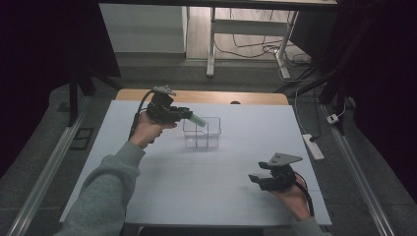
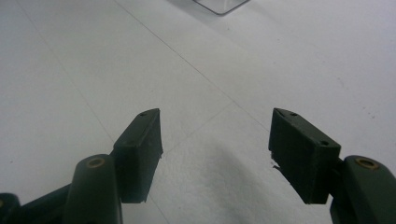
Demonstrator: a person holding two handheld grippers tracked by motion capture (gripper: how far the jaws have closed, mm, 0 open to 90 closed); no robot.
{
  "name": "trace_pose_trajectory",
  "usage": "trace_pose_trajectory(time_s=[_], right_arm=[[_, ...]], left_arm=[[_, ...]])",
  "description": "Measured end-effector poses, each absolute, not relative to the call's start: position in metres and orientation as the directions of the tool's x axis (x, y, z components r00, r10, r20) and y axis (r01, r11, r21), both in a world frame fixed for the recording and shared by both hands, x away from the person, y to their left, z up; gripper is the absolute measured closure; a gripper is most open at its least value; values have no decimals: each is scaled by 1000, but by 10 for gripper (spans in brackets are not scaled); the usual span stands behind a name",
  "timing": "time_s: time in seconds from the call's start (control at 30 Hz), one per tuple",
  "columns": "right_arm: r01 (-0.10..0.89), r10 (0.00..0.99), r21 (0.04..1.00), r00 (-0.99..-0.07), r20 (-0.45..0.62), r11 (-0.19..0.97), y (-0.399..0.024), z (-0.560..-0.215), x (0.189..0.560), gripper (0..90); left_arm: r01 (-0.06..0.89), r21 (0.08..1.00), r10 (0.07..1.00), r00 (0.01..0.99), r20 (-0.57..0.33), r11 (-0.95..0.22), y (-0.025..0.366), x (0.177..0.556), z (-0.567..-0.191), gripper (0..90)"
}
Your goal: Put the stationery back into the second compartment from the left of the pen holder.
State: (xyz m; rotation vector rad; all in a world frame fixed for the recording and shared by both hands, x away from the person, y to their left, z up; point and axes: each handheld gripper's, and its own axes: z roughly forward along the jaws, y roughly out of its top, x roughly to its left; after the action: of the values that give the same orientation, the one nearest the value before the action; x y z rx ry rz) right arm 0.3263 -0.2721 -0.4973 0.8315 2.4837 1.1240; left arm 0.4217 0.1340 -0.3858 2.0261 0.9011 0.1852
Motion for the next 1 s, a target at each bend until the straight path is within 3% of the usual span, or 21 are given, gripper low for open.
trace_pose_trajectory(time_s=[0.13, 0.23, 0.3, 1.0], right_arm=[[390, 606, 755, -795, -13, 527, -271, -498, 326, 346], [385, 599, 758, -800, -10, 527, -270, -497, 325, 346], [385, 599, 757, -800, -12, 529, -270, -497, 325, 346], [390, 635, 779, -773, -13, 491, -285, -493, 326, 345]], left_arm=[[536, 772, 672, 714, -199, -341, 129, 427, -391, 737], [531, 781, 692, 698, -182, -330, 125, 428, -393, 448], [516, 790, 690, 703, -171, -329, 124, 426, -393, 417], [461, 816, 697, 710, -102, -350, 173, 353, -430, 453]])
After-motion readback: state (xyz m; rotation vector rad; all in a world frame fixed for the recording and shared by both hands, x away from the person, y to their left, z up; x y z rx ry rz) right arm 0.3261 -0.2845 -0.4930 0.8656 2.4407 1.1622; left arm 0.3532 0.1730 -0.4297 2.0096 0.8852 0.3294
